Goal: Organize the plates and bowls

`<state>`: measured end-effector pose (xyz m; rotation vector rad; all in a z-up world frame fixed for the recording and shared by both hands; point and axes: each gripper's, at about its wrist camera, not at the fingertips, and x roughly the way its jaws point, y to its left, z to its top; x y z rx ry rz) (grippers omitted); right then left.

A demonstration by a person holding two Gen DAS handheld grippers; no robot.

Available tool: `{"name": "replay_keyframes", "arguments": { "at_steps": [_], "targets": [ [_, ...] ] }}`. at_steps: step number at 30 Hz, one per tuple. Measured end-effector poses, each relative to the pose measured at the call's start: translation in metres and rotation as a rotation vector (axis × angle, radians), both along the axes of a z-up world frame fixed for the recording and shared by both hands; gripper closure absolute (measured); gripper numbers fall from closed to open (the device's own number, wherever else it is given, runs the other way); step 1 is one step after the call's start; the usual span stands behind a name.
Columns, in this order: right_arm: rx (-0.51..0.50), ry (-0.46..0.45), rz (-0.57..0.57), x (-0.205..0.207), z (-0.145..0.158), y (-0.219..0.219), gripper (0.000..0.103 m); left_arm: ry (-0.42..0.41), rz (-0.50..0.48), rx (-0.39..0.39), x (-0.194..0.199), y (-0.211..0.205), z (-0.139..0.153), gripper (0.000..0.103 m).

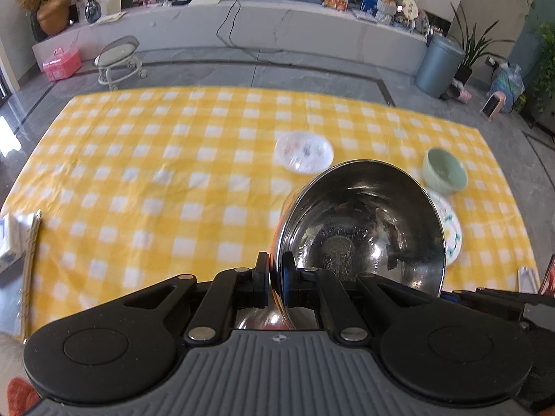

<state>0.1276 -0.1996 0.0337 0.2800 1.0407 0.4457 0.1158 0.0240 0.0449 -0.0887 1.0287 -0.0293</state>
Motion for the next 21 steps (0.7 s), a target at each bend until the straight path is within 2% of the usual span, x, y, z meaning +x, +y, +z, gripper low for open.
{"name": "replay_keyframes", "arguments": {
  "at_steps": [8, 12, 21],
  "targets": [
    [-0.053, 0.068, 0.07, -0.024, 0.001, 0.02, 0.087, 0.106, 0.032, -0.054, -0.027, 0.025, -0.012, 0.096],
    [-0.06, 0.097, 0.099, -0.031, 0.0, 0.028, 0.087, 0.125, 0.027, -0.044, -0.037, 0.031, -0.016, 0.095],
    [-0.09, 0.174, 0.131, -0.028, -0.012, 0.04, 0.087, 0.232, 0.044, -0.118, -0.034, 0.048, -0.037, 0.094]
  ]
}}
